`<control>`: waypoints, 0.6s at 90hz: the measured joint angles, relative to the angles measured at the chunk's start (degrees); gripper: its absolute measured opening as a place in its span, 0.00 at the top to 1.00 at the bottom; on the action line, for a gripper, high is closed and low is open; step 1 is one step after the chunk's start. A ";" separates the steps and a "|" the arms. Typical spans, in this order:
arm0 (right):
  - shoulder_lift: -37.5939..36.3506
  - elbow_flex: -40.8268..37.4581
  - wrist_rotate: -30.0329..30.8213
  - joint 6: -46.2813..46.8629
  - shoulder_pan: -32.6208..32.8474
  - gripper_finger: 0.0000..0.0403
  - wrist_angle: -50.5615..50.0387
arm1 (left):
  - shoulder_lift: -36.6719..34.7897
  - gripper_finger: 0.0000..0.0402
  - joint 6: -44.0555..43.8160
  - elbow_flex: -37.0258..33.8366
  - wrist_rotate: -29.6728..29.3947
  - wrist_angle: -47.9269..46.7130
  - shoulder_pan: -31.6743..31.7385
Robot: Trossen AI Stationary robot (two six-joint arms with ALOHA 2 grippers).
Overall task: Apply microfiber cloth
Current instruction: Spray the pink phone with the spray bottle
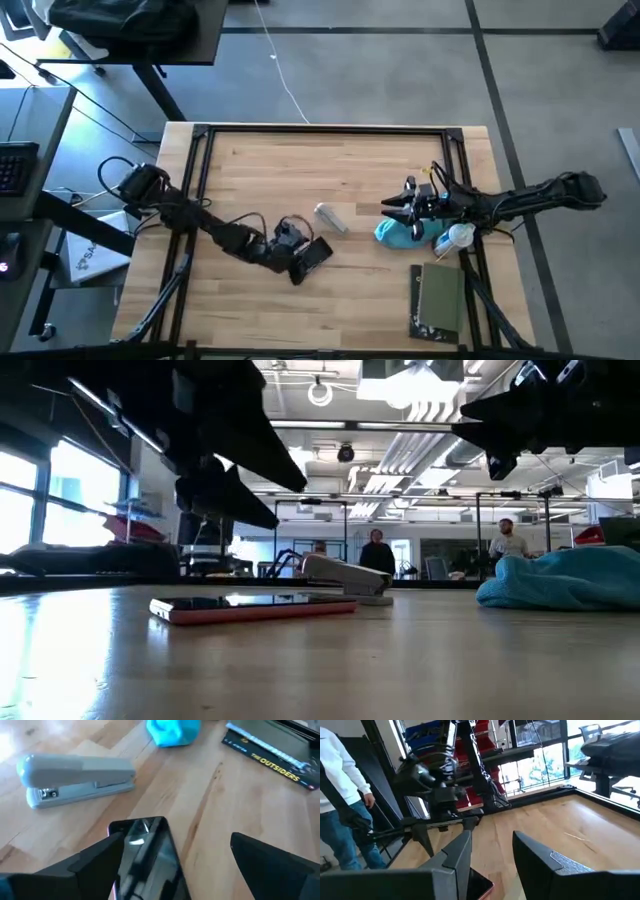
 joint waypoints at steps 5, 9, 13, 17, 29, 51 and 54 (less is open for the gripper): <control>-0.02 0.00 0.00 0.06 0.00 0.71 -0.23 | 0.31 0.14 0.12 0.00 -5.39 0.13 -2.15; 0.00 0.00 0.00 0.34 0.00 0.71 -0.46 | 0.42 0.14 -0.01 0.00 -9.26 -0.08 -3.58; 0.00 0.00 0.02 0.42 0.00 0.71 -0.56 | 0.81 0.14 -0.11 0.01 -11.81 0.16 -4.56; -0.02 0.02 0.02 0.42 0.00 0.71 -0.57 | 1.31 0.14 -0.34 0.07 -12.84 0.45 -5.10; 0.00 0.04 0.49 0.40 0.00 0.71 -0.66 | 4.53 0.14 -3.16 0.04 -11.89 0.35 -5.72; 0.00 0.04 0.71 0.40 0.00 0.71 -1.10 | 10.51 0.14 -9.73 0.04 -10.56 0.86 -5.50; 0.00 0.04 0.72 0.40 0.00 0.71 -1.35 | 11.31 0.14 -10.29 0.05 -10.44 1.86 -5.50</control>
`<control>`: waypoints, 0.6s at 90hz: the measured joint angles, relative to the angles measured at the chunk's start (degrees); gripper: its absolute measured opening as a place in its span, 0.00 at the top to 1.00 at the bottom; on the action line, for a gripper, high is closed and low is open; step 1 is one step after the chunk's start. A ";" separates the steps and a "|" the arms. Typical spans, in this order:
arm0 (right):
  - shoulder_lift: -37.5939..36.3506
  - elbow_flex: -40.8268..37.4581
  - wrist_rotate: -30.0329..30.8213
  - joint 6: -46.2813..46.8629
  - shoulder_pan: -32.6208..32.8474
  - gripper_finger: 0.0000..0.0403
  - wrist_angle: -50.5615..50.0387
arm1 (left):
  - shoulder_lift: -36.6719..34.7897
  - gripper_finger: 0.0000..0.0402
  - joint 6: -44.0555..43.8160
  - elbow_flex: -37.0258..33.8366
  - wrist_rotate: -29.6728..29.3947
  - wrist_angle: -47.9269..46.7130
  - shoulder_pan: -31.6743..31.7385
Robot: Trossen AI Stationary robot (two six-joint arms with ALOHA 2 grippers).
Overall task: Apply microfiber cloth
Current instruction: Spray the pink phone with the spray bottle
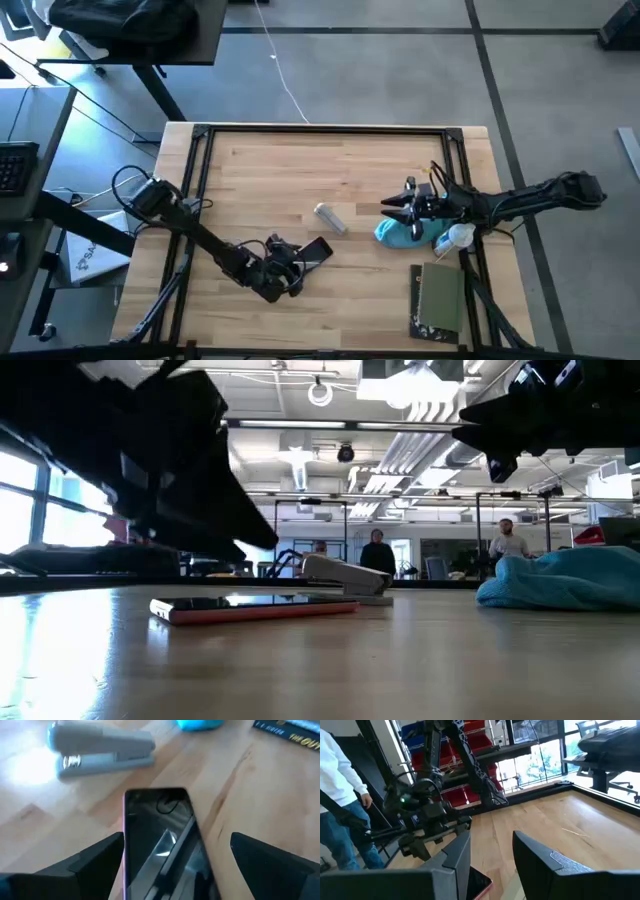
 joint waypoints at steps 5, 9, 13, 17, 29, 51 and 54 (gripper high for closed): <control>0.00 0.00 0.10 0.01 0.00 0.71 -0.46 | 1.40 0.14 -0.50 0.00 0.27 1.04 0.00; 0.00 0.00 0.45 0.01 0.00 0.71 -0.74 | 2.59 0.14 -0.58 0.02 0.56 2.19 0.00; 0.00 0.00 0.59 0.15 0.00 0.71 -1.16 | 3.79 0.14 -0.77 0.19 0.30 2.23 0.00; 0.00 0.00 0.61 0.54 0.00 0.71 -1.29 | 4.69 0.14 -1.04 0.64 -0.46 2.35 0.03; -0.02 0.00 0.61 0.67 0.00 0.71 -1.64 | 6.85 0.14 -1.17 1.92 -1.94 1.65 0.13; -0.02 0.00 0.61 0.67 0.00 0.71 -1.62 | 7.64 0.14 4.01 3.24 -2.60 0.53 0.15; -0.02 0.00 0.60 0.67 0.00 0.71 -1.64 | 7.66 0.14 4.83 3.37 -2.56 0.49 0.15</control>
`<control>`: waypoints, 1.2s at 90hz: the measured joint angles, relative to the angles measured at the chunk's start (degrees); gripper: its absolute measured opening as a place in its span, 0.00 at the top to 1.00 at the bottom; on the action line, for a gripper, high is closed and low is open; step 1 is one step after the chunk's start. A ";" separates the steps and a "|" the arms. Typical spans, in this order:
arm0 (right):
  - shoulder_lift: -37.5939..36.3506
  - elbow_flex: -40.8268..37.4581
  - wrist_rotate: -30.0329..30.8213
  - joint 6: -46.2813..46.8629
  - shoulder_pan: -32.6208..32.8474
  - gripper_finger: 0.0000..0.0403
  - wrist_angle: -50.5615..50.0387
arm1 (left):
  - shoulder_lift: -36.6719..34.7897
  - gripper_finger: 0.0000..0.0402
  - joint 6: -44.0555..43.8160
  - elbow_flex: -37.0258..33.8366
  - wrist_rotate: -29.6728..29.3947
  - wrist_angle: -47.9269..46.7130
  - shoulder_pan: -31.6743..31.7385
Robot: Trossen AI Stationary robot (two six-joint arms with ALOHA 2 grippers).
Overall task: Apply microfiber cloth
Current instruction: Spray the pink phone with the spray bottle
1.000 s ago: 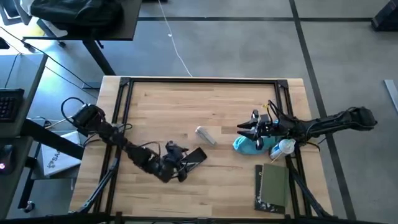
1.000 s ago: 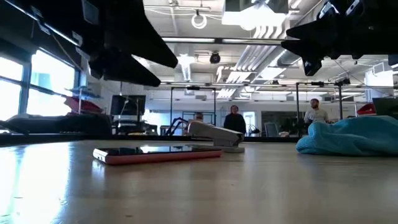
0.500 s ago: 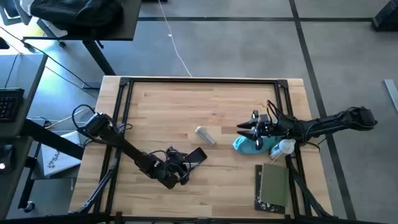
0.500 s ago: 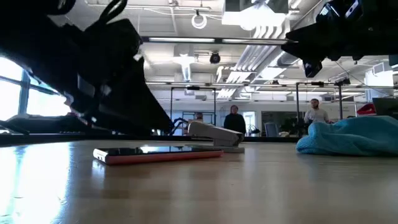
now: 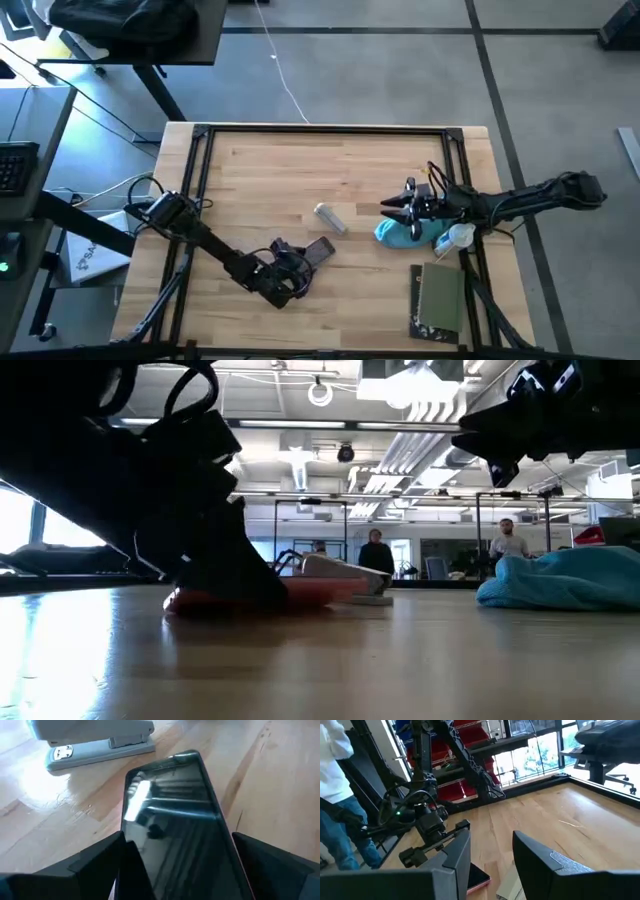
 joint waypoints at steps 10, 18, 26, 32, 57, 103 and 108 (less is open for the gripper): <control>0.00 0.00 0.01 0.00 0.00 0.71 -0.04 | -0.04 0.14 1.03 0.06 -0.01 -1.51 -0.02; 0.00 0.00 0.01 0.00 0.00 0.71 -0.10 | -0.14 0.14 0.13 0.11 0.02 -3.91 0.13; 0.00 0.00 -0.01 0.00 0.00 0.71 -0.17 | -0.04 0.14 -0.85 0.20 0.86 -6.07 0.35; 0.00 0.00 0.01 0.00 0.00 0.71 -0.17 | 0.38 0.14 -0.86 0.18 0.87 -6.89 0.38; 0.00 0.00 0.00 0.02 0.00 0.71 -0.18 | 2.10 0.15 -4.00 0.11 2.65 -5.62 0.39; 0.00 0.00 0.01 0.02 0.00 0.71 -0.19 | 2.10 0.38 -3.16 0.17 4.74 -5.71 0.61; 0.00 0.00 -0.01 0.02 0.00 0.71 -0.19 | 2.07 0.41 -1.68 0.17 5.02 -5.15 0.61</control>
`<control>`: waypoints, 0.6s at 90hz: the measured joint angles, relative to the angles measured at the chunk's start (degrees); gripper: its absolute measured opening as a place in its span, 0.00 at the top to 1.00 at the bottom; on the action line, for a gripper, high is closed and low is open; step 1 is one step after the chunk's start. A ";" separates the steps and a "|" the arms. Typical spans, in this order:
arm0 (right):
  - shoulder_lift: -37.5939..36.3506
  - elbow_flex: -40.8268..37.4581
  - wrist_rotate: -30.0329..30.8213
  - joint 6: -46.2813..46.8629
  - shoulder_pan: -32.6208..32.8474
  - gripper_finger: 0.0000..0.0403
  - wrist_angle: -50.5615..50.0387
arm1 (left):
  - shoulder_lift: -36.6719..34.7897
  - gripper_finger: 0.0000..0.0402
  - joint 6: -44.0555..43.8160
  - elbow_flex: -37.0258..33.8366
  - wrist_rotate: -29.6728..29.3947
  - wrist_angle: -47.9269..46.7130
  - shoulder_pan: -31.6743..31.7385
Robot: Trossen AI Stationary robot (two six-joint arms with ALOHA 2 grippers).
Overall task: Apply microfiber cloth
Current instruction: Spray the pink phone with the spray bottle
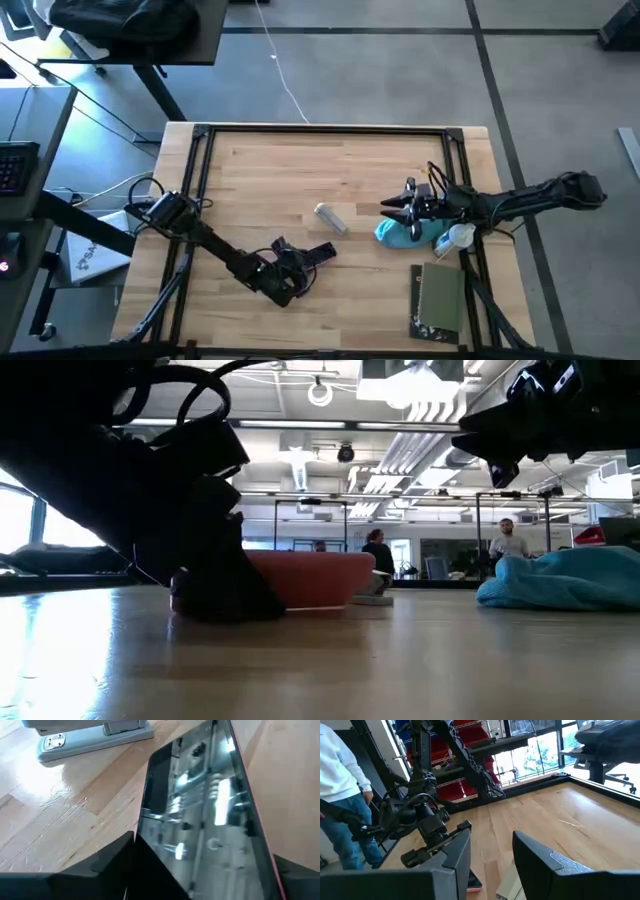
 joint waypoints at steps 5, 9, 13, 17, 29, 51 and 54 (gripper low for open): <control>0.00 0.00 0.00 0.00 0.00 0.71 0.00 | -0.18 0.43 1.76 -0.01 0.06 0.66 0.00; 0.00 0.00 -0.03 -0.01 0.00 0.71 0.02 | -0.45 0.44 2.94 -0.09 0.37 1.32 0.00; 0.00 0.00 -0.59 -0.05 0.00 0.71 0.05 | -0.94 0.45 3.42 -0.15 0.65 1.76 -0.01; 0.01 0.00 -1.02 -0.07 0.00 0.71 0.20 | -1.89 0.46 3.71 -0.24 1.19 1.77 0.00; 0.00 0.00 -2.87 -0.83 0.00 0.71 0.42 | -5.10 0.50 5.31 -0.48 2.91 1.31 0.64; 0.03 2.63 -3.77 -3.76 0.00 0.71 -1.53 | -7.63 0.65 7.83 -0.42 8.50 0.94 3.26; 0.05 3.17 -4.14 -4.08 0.00 0.71 -2.33 | -7.68 0.67 8.39 -0.39 9.28 1.18 3.54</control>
